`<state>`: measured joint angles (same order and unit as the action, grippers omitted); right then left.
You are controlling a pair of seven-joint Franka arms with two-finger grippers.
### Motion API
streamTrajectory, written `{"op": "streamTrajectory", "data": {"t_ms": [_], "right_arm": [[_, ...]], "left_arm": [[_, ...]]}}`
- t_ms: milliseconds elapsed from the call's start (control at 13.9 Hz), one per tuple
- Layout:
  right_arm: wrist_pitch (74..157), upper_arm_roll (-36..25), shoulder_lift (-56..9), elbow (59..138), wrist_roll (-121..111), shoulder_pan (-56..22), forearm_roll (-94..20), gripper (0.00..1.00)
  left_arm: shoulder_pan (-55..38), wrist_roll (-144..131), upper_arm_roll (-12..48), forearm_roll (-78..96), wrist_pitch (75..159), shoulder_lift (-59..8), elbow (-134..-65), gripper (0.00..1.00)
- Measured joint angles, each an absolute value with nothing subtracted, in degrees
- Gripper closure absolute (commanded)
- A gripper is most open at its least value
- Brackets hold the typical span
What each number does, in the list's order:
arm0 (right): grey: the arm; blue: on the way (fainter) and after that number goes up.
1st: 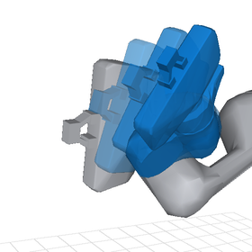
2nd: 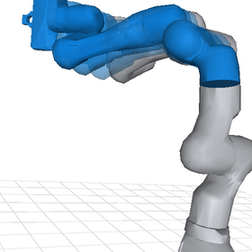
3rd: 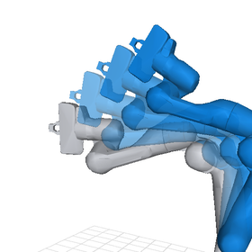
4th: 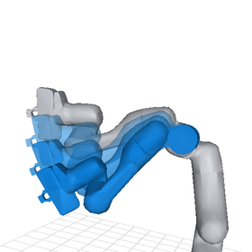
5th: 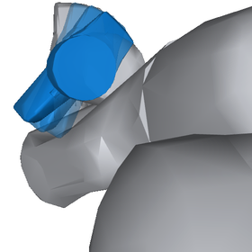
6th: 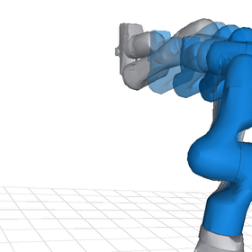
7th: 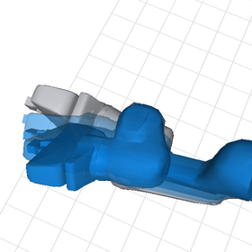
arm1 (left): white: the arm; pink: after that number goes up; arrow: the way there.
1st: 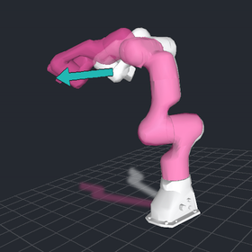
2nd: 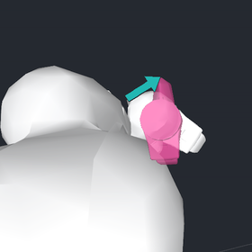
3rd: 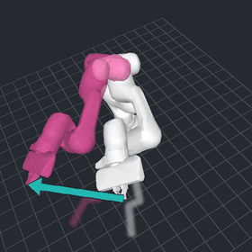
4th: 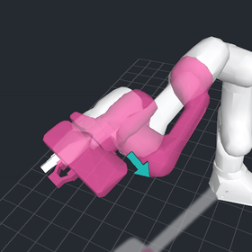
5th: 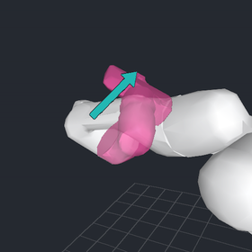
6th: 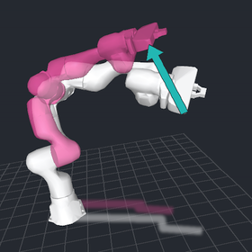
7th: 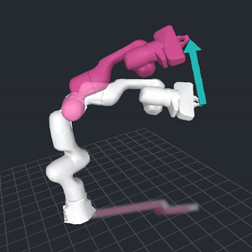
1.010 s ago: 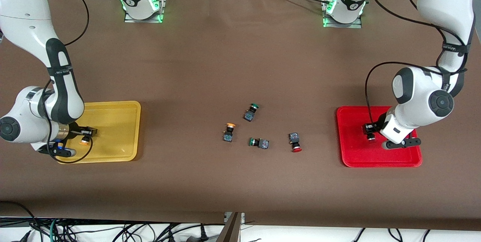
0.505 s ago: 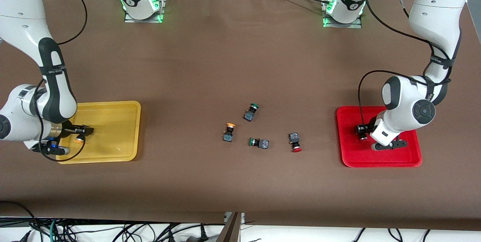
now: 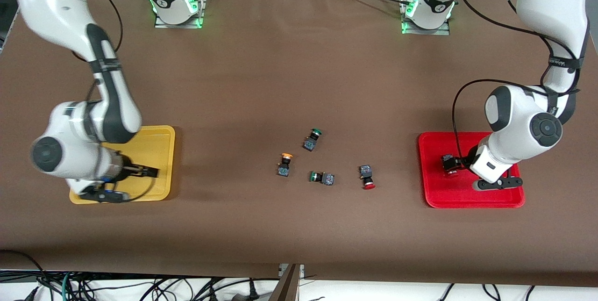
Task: Place red and yellow buttons in trays
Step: 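Open both grippers and lift them away from the trays, then grasp the second yellow button with the right gripper while the left grasps red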
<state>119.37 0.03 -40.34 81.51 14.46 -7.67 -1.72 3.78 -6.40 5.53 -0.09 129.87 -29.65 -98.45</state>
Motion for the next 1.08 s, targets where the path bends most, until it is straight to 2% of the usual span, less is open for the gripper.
{"op": "streamTrajectory", "data": {"t_ms": [144, 577, 865, 1082], "right_arm": [[122.42, -0.01, -40.80, 80.63, 22.55, -14.01, -1.69, 0.00], [135.30, -0.03, -44.74, 80.18, 46.42, -27.07, -1.67, 0.00], [143.80, -0.34, -48.92, 79.78, 53.90, -33.49, -1.64, 0.00], [144.93, -1.89, -52.30, 77.32, 55.91, -36.37, -1.25, 0.00]], "left_arm": [[1.69, -6.81, 5.59, -0.09, 127.13, -29.43, -95.42, 0.00], [-7.93, -15.88, 5.76, -0.08, 126.74, -30.94, -93.54, 0.00], [-14.85, -25.43, 5.62, -0.09, 126.76, -36.39, -88.79, 0.00], [-17.10, -30.74, 5.29, -0.09, 126.85, -41.73, -84.76, 0.00]]}}
